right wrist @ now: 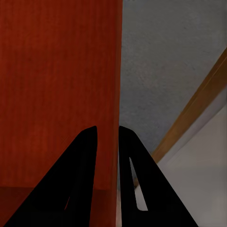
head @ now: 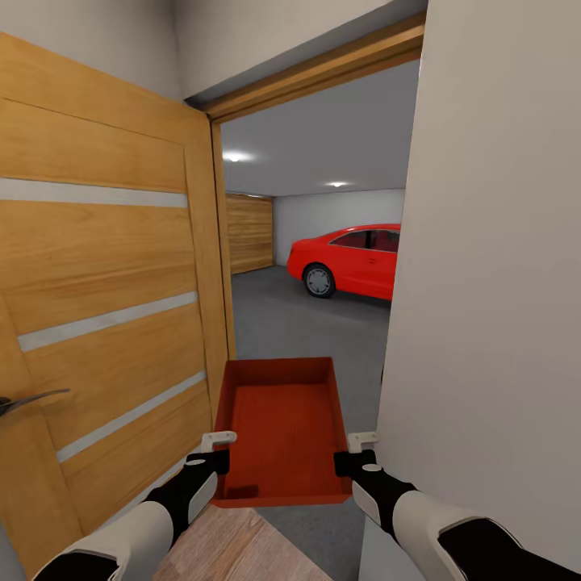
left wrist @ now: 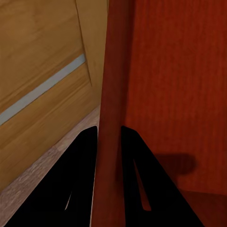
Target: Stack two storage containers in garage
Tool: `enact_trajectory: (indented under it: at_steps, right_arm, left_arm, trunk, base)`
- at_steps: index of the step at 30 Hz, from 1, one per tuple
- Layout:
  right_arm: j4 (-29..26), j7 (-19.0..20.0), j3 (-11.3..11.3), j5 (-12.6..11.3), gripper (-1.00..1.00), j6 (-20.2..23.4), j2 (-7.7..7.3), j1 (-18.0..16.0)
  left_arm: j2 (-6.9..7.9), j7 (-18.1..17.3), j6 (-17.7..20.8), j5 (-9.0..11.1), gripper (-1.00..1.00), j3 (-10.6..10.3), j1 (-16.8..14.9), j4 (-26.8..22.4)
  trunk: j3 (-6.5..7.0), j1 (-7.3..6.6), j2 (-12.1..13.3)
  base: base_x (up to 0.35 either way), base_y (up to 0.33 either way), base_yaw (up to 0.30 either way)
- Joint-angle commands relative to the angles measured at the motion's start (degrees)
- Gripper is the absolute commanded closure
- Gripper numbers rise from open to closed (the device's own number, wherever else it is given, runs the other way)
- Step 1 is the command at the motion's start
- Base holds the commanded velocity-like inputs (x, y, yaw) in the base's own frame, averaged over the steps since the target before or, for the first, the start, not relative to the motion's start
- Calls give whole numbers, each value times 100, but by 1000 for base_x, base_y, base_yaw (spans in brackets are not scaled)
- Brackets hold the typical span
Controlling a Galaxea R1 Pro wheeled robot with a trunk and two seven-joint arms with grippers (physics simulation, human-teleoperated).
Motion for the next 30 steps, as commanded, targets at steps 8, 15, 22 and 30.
enact_trajectory:
  at_steps: [8, 15, 22, 30]
  right_arm:
    - [-16, -16, -270, 165, 100, -17, -70, -3]
    - [-16, -16, -270, 165, 100, -10, -78, -3]
    - [-16, -16, -265, 165, 100, -14, -37, -3]
    - [-16, -16, -270, 165, 100, -17, -26, -3]
  left_arm:
    - [154, 144, 37, 126, 100, -13, 1, -1]
    - [154, 144, 37, 126, 100, -14, 1, 0]
    - [154, 144, 40, 126, 100, -14, 1, -1]
    - [154, 144, 79, 134, 100, -14, 1, -9]
  trunk:
    - [-2, 2, -5]
    - [-2, 2, -5]
    - [-2, 2, -5]
    - [-2, 2, -5]
  base:
    - [0, 0, 0]
    - [0, 0, 0]
    - [1, 1, 0]
    - [162, 201, 0]
